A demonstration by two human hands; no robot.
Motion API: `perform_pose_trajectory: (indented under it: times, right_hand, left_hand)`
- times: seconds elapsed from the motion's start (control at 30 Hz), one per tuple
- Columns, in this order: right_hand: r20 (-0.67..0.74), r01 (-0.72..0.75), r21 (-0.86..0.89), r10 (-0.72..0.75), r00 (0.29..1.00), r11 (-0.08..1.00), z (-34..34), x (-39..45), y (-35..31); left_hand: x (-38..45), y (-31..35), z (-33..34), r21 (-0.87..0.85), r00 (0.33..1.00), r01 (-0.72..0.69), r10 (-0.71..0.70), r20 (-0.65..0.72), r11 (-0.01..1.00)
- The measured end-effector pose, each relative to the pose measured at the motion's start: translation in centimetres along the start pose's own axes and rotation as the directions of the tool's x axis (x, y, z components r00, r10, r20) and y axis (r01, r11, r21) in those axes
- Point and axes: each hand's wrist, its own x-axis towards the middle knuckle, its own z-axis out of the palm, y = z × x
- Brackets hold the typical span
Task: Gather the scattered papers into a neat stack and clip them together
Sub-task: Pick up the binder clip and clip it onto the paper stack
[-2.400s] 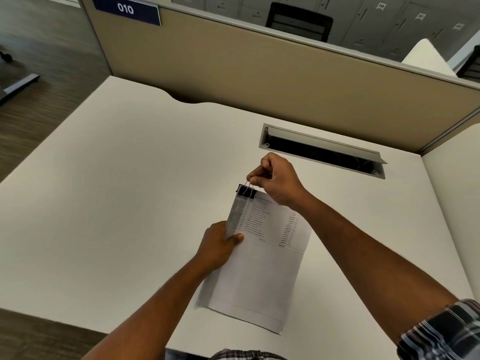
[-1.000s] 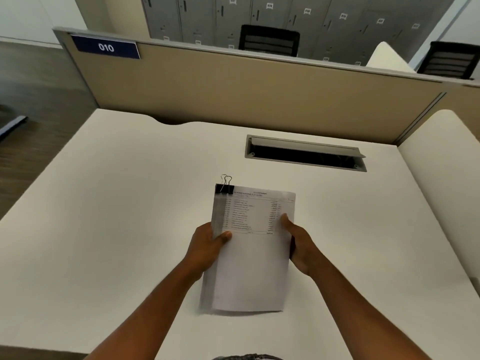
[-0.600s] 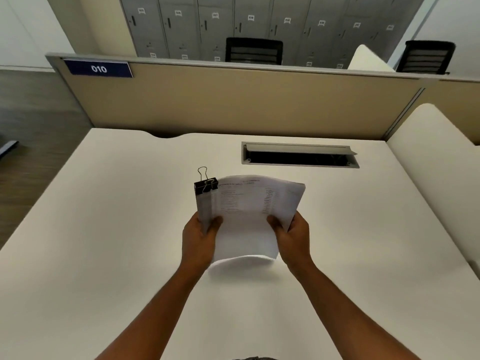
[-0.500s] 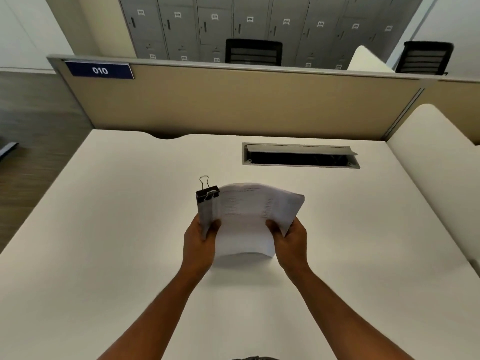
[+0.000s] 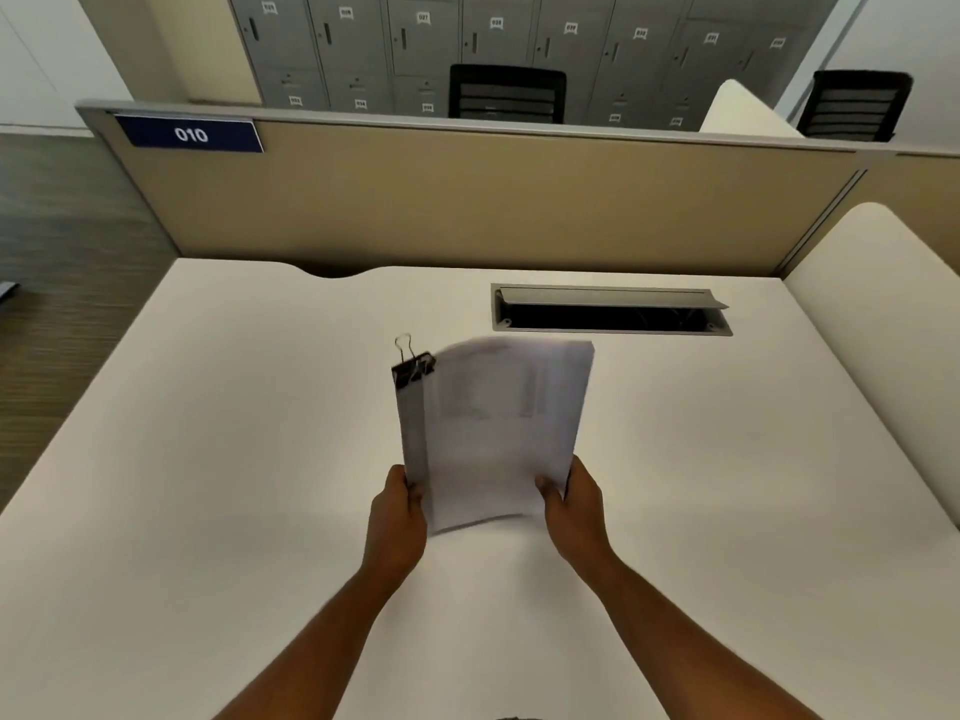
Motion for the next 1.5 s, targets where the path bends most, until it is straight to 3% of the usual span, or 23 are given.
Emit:
perform_pose_trajectory:
  times: [0.17, 0.37, 0.57, 1.07, 1.33, 1.5]
  right_hand:
    - [-0.011, -0.094, -0.024, 0.094, 0.996, 0.995, 1.1, 2.9, -1.2]
    - [-0.033, -0.24, -0.026, 0.239, 0.97, 0.97, 4.4, 7.6, -2.2]
    - [-0.031, -0.295, 0.025, 0.296, 0.955, 0.955, 7.4, 13.8, -4.3]
    - [-0.066, -0.313, -0.113, 0.307, 0.949, 0.943, 12.5, 25.2, -6.1]
    - [-0.079, -0.195, -0.397, 0.178, 0.981, 0.897, 12.1, 25.9, -6.4]
    - [-0.057, -0.144, -0.551, 0.136, 0.989, 0.822, 12.6, 25.7, -5.9]
  left_hand:
    - [3.9, 0.7, -1.0, 0.025, 0.999, 0.026, -0.025, -0.025, 0.999]
    - [9.9, 0.1, -1.3, -0.043, 0.979, 0.2, -0.198, 0.047, 0.979]
    - [17.3, 0.5, -1.7, -0.067, 0.954, 0.298, -0.295, 0.056, 0.952]
    - [30.7, 1.6, -1.2, 0.055, 0.952, 0.303, -0.305, 0.038, 0.952]
    - [30.5, 0.7, -2.3, 0.17, 0.971, 0.203, -0.176, -0.164, 0.964]
    - [30.1, 0.4, -2.5, 0.201, 0.987, 0.103, -0.074, -0.143, 0.974]
